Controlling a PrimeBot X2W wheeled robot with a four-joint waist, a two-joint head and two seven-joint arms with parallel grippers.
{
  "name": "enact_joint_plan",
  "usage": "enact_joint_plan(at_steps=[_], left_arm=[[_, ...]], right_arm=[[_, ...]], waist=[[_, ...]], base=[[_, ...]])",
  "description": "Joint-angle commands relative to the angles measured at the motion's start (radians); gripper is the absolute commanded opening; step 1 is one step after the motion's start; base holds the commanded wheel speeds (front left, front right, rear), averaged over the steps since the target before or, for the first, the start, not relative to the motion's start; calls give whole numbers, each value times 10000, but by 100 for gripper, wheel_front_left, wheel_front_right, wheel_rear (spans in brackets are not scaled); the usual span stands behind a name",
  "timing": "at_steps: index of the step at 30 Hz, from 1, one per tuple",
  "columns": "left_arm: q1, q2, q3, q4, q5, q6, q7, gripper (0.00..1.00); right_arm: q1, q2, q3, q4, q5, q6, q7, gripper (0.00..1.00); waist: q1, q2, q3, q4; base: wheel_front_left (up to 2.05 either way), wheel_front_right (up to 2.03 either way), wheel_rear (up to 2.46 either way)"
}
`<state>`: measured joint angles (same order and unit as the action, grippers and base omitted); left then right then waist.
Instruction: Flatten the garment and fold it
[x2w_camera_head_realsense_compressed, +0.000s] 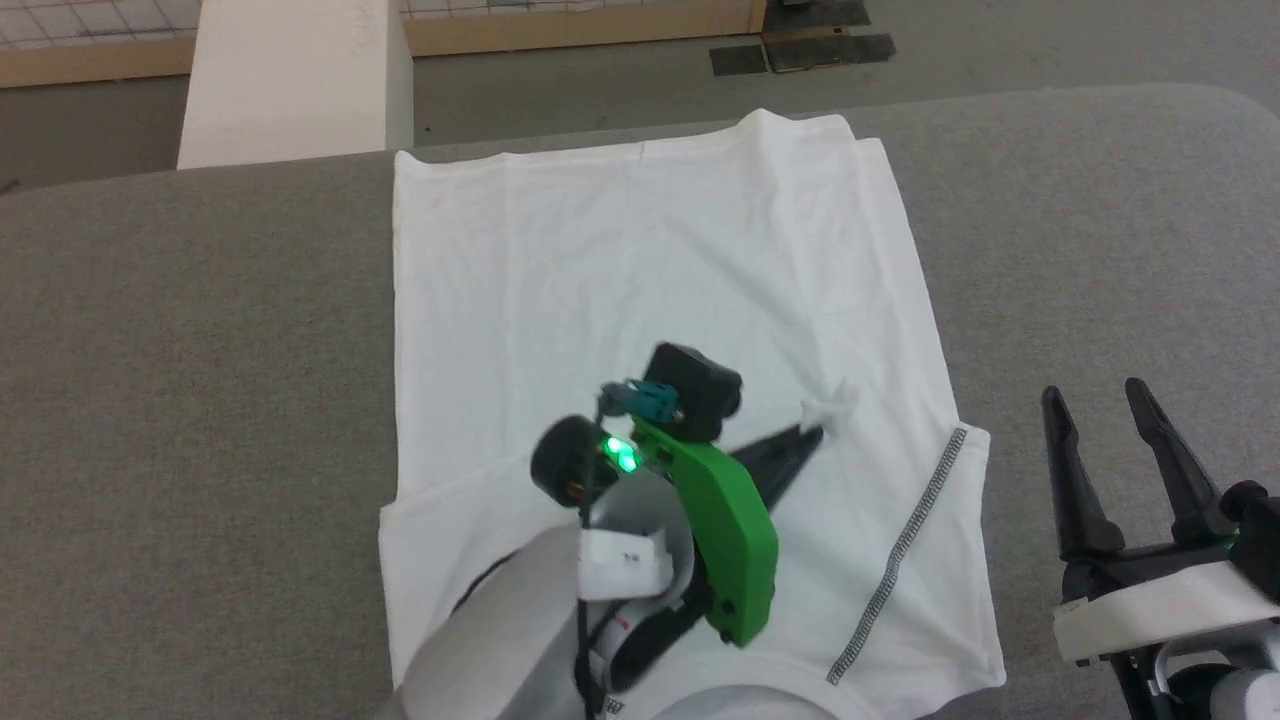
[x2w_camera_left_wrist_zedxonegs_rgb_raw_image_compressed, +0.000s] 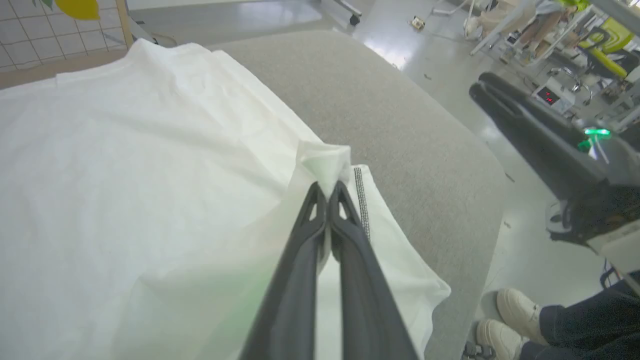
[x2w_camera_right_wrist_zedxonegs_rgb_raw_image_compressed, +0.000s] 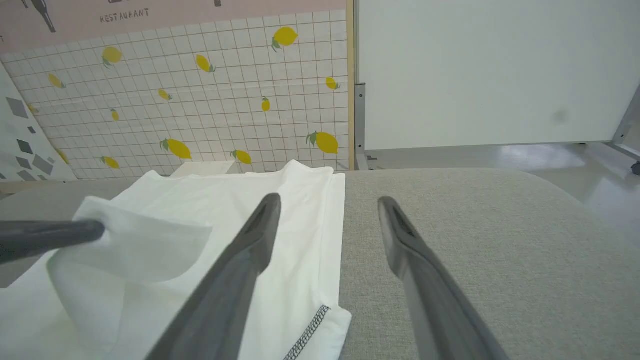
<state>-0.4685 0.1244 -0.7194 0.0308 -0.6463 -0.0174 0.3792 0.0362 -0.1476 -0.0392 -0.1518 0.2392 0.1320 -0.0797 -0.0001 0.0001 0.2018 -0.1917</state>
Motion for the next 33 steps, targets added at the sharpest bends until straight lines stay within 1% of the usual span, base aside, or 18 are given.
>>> enact_joint_plan(at_steps=[1, 5, 10, 11, 12, 13, 16, 20, 22, 24, 26, 27, 28, 30, 32, 33], left_arm=[[176, -81, -254, 322, 111, -171, 61, 0], [365, -313, -940, 1282, 126, -466, 31, 0], [173, -514, -1602, 2500, 442, -655, -261, 0], [118, -560, -1643, 2731, 460, -657, -415, 27], [59, -591, -1703, 2894, 475, -672, -510, 51], [-7, -621, -1803, 3075, 465, -708, -550, 100], [-67, -683, -1659, 3174, 85, -711, -840, 100], [-139, -714, -881, 2583, -417, -373, -1823, 100], [-181, -607, -286, 2174, -356, -21, -2607, 100], [-135, -295, 424, 1779, -189, 453, -3481, 100], [-31, 201, 1147, 1412, 144, 980, -4413, 100], [26, 428, 1402, 1322, 323, 1222, -4733, 100], [82, 796, 1658, 1277, 674, 1563, -5080, 100], [231, 1288, 2098, 1206, 1133, 2133, -5630, 100], [375, 1679, 2516, 1108, 1463, 2522, -6018, 100], [425, 1794, 2703, 1069, 1555, 2637, -6139, 100]], right_arm=[[-5, 48, -7, -1, -7, -13, -69, 100], [-60, 44, 31, 70, 45, -13, -117, 100], [-185, 84, 183, 127, 43, -13, -152, 100], [-216, 82, 221, 137, 51, -13, -157, 100], [-241, 76, 255, 148, 58, -13, -157, 100], [-268, 65, 291, 167, 64, -13, -155, 100], [-325, 12, 329, 220, 83, -13, -152, 100], [-482, -169, 296, 324, 126, -13, -109, 100], [-636, -268, 254, 355, 102, -13, -71, 100], [-887, -364, 188, 421, 56, -13, 13, 100], [-1285, -425, 26, 575, 76, -13, 150, 100], [-1461, -461, -53, 673, 80, -13, 248, 100], [-1731, -506, -126, 798, 97, -13, 387, 100], [-2287, -620, -204, 1058, 112, -13, 721, 100], [-2914, -692, -291, 1349, 201, -13, 1108, 100], [-3204, -715, -391, 1524, 265, -13, 1312, 100]], waist=[[1, -1, 173, -207], [1, -1, 287, -291], [1, -1, 420, -300], [1, -1, 440, -294], [1, -1, 453, -289], [1, -1, 464, -279], [1, -1, 471, -210], [1, -1, 440, -57], [1, -1, 432, 43], [1, -1, 455, 136], [1, -1, 522, 264], [1, -1, 570, 336], [1, -1, 653, 416], [1, -1, 833, 568], [1, -1, 1080, 729], [1, -1, 1218, 826]], base=[[0, 0, 0], [0, 0, 0], [0, 0, 0], [0, 0, 0], [0, 0, 0], [0, 0, 0], [0, 0, 0], [0, 0, 0], [0, 0, 0], [0, 0, 0], [0, 0, 0], [0, 0, 0], [0, 0, 0], [0, 0, 0], [0, 0, 0], [0, 0, 0]])
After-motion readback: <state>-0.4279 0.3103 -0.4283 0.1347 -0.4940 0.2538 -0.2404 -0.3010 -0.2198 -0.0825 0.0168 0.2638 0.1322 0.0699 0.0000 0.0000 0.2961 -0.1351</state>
